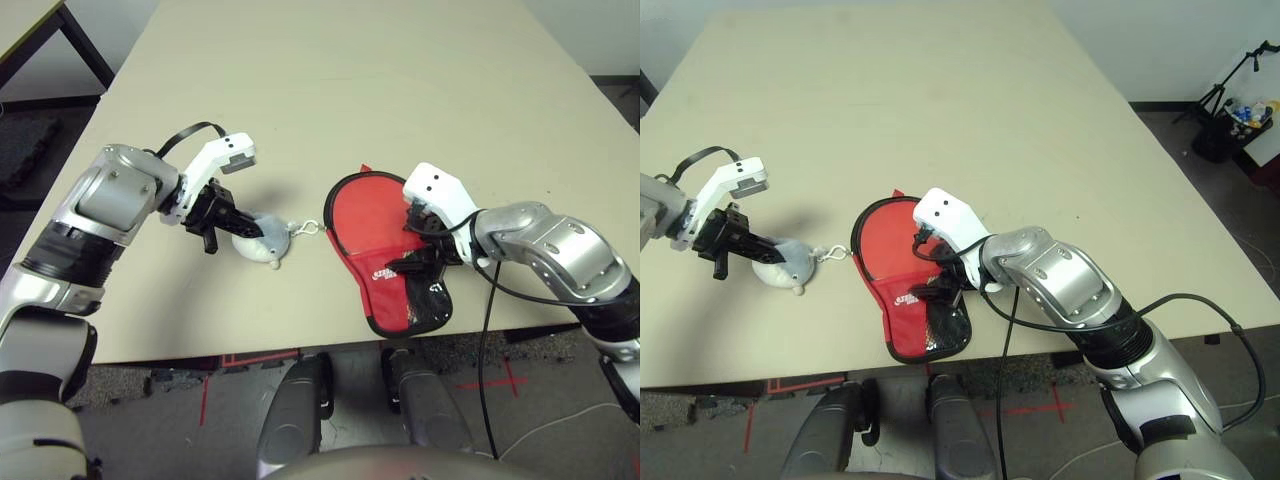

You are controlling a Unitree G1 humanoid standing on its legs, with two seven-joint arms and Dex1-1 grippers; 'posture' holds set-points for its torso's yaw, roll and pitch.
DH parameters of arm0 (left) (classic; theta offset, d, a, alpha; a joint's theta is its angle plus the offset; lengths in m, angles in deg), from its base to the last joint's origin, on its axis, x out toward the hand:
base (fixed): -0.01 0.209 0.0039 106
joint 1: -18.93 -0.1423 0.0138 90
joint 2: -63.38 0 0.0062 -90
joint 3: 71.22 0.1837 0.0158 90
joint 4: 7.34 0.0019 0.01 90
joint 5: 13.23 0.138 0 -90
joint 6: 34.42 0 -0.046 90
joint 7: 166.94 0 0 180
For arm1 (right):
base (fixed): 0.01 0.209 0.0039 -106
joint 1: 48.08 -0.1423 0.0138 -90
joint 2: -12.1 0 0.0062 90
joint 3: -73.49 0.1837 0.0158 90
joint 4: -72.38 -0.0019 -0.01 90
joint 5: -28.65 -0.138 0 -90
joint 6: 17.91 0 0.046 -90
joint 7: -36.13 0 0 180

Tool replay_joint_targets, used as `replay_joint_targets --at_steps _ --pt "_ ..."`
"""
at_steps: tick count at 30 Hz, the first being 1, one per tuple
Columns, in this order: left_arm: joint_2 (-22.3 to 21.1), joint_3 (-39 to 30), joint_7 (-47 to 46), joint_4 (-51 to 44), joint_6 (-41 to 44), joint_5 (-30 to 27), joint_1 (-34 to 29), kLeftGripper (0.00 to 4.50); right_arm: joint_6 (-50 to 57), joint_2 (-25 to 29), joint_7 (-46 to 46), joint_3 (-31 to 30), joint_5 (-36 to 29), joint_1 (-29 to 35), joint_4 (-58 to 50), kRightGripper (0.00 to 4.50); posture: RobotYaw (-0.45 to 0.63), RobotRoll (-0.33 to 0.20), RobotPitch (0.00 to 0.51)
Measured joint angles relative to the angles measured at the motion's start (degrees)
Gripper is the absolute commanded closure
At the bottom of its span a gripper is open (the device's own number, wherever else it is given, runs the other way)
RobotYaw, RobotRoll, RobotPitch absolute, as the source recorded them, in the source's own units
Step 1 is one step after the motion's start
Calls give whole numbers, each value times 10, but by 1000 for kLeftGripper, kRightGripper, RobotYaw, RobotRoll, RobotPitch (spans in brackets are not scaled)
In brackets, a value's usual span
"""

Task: Store the ping-pong paddle in its case and zip it.

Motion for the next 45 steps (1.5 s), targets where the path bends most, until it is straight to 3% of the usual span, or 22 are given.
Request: replay_joint_targets --at_steps 4,14,19,32,45 --pt "59 0 -50 115 -72 42 59 4473 0 -2 -1 0 6 0 1 0 -75 0 223" --pt "240 -20 -282 446 -305 125 226 4473 -1 -10 -7 0 16 1 -1 0 -85 0 242" --pt "303 -27 -386 532 -365 161 260 4473 0 -14 -9 0 18 2 -3 0 -96 0 255" --pt "409 -76 -589 577 -430 193 299 4473 -1 -30 -6 4 32 4 -10 0 -146 0 255" --pt "513 -119 -603 586 -452 191 315 4473 0 -44 -1 12 37 11 -15 0 -165 0 255"
